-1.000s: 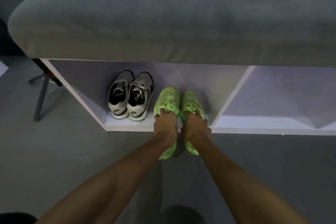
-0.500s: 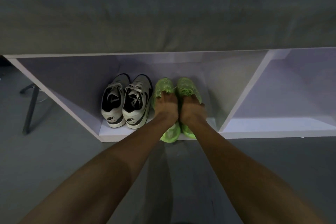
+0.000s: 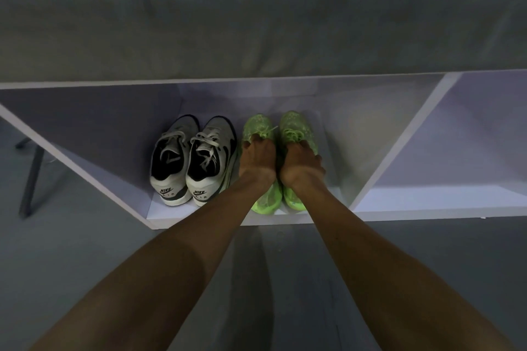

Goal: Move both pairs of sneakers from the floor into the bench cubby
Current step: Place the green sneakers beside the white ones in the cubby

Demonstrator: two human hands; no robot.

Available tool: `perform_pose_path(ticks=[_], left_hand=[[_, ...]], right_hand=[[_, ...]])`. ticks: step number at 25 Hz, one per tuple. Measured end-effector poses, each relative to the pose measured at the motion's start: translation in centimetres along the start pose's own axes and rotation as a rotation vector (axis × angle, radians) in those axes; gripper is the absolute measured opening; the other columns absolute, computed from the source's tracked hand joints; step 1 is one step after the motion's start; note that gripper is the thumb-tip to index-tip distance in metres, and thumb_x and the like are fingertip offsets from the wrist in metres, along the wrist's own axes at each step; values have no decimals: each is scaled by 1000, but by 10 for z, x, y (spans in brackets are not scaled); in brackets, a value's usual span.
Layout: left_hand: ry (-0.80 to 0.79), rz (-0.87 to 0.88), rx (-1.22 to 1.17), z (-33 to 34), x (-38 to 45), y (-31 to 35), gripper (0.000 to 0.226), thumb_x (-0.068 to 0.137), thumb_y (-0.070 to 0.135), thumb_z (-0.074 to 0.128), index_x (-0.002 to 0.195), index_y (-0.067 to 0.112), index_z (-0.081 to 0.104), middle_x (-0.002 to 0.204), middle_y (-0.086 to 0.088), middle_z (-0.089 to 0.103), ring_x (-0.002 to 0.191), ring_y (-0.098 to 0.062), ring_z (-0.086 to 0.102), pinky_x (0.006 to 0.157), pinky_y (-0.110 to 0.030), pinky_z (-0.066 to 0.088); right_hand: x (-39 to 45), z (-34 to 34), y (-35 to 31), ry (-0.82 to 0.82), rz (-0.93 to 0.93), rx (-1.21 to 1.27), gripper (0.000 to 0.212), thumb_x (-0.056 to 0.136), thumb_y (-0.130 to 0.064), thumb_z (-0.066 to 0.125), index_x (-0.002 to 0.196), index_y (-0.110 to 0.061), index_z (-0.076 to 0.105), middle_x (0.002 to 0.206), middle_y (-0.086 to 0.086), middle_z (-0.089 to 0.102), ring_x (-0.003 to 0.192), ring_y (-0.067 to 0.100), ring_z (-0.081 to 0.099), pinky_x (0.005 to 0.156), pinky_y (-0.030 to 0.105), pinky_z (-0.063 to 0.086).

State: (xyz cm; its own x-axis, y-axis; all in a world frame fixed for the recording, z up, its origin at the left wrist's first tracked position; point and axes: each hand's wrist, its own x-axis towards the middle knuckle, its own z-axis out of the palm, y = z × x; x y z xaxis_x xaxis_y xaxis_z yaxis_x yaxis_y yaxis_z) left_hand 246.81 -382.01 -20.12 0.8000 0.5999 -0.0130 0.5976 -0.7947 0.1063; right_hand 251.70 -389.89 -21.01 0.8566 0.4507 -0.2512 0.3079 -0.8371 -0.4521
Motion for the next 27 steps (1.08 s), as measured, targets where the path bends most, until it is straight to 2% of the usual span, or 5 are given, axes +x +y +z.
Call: perform_pose_path(ticks=[8, 13, 20, 24, 27], left_hand=[[-127, -141, -119, 4, 3, -1, 31, 98, 20, 49, 127, 20, 60, 141, -13, 40, 134, -41, 32, 99, -53, 43], [-378, -80, -216, 14, 6, -8, 59, 96, 33, 47, 152, 22, 30, 157, -12, 31, 143, -44, 26, 111, -49, 28], [-159, -174, -454, 17, 1, -10, 44, 93, 16, 58, 136, 16, 55, 140, -18, 50, 125, -39, 51, 102, -45, 45], [-156, -161, -408, 12, -3, -7, 44, 94, 17, 57, 138, 18, 53, 144, -19, 45, 127, -40, 49, 102, -46, 45], [-256, -156, -310, 7, -8, -7, 59, 94, 38, 48, 151, 31, 34, 160, -18, 21, 142, -44, 29, 108, -55, 35]], right_hand=[[7, -1, 14, -90, -51, -35, 61, 96, -51, 52, 152, -35, 35, 166, 5, 21, 139, 45, 36, 110, 50, 36], [6, -4, 19, -146, -106, -49, 69, 89, -55, 55, 152, -47, 29, 169, 5, 8, 143, 45, 34, 112, 51, 35], [1, -4, 23, -139, -122, -43, 74, 86, -47, 61, 152, -43, 30, 169, 7, 8, 139, 47, 37, 111, 50, 37], [8, -5, 24, -174, -142, -34, 73, 77, -51, 54, 146, -45, 33, 166, 10, 19, 143, 44, 33, 110, 53, 38], [5, -4, 21, -218, -158, -86, 80, 77, -47, 55, 152, -44, 25, 167, 14, 11, 148, 46, 20, 115, 57, 29]])
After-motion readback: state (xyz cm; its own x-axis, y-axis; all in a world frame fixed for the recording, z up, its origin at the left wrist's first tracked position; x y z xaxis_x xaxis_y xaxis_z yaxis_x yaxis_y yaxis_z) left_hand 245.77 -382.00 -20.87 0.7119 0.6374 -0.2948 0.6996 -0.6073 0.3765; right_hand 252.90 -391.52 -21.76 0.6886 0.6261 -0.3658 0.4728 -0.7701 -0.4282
